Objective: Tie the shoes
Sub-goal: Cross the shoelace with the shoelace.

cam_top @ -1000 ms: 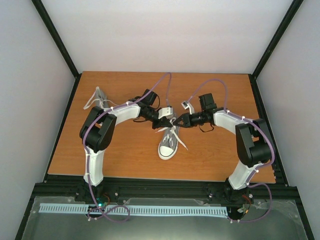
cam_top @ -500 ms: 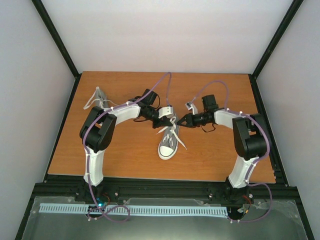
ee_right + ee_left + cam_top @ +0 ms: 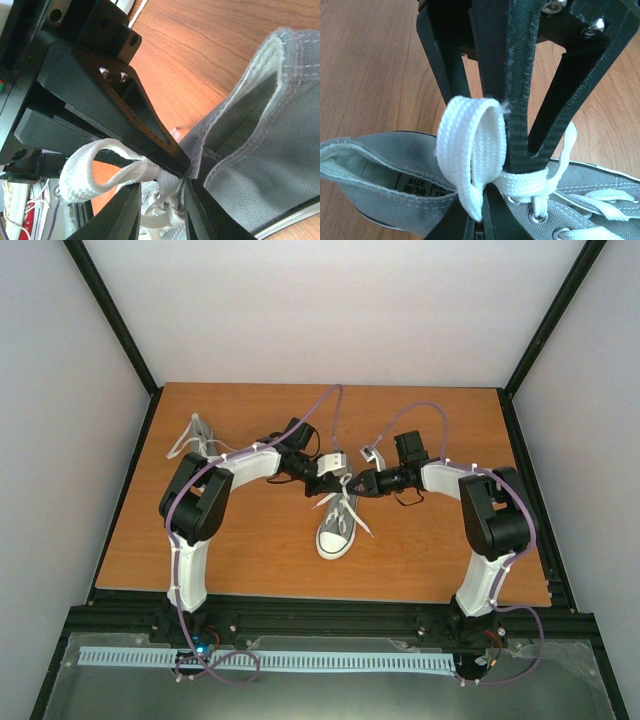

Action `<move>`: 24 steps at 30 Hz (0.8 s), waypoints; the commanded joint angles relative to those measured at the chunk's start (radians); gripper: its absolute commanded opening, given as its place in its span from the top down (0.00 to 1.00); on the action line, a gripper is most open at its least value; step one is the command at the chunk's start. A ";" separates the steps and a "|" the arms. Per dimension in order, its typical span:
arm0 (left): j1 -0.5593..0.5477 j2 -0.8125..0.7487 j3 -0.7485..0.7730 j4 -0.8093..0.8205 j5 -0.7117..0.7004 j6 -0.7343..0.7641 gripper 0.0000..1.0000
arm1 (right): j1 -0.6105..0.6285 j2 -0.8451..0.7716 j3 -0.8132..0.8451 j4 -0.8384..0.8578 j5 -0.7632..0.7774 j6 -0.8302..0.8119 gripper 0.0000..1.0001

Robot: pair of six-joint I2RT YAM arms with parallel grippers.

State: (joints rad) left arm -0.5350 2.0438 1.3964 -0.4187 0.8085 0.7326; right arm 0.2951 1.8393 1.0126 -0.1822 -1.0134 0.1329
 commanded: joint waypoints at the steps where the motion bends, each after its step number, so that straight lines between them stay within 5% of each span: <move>1: -0.005 0.009 0.032 0.020 0.011 -0.002 0.99 | 0.007 0.015 -0.003 0.044 -0.006 0.007 0.75; 14: -0.005 0.013 0.039 0.025 0.012 -0.026 0.99 | 0.016 -0.001 0.006 -0.004 0.061 -0.027 0.97; 20: -0.005 0.009 0.038 0.010 0.015 -0.018 0.99 | -0.012 -0.031 0.000 -0.013 0.085 -0.033 0.97; 24: -0.005 0.006 0.044 -0.001 0.014 -0.007 0.71 | -0.020 -0.037 0.005 -0.032 0.074 -0.049 0.97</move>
State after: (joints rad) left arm -0.5350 2.0441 1.3975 -0.4194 0.7967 0.7048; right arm 0.2901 1.8343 1.0130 -0.1940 -0.9531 0.1165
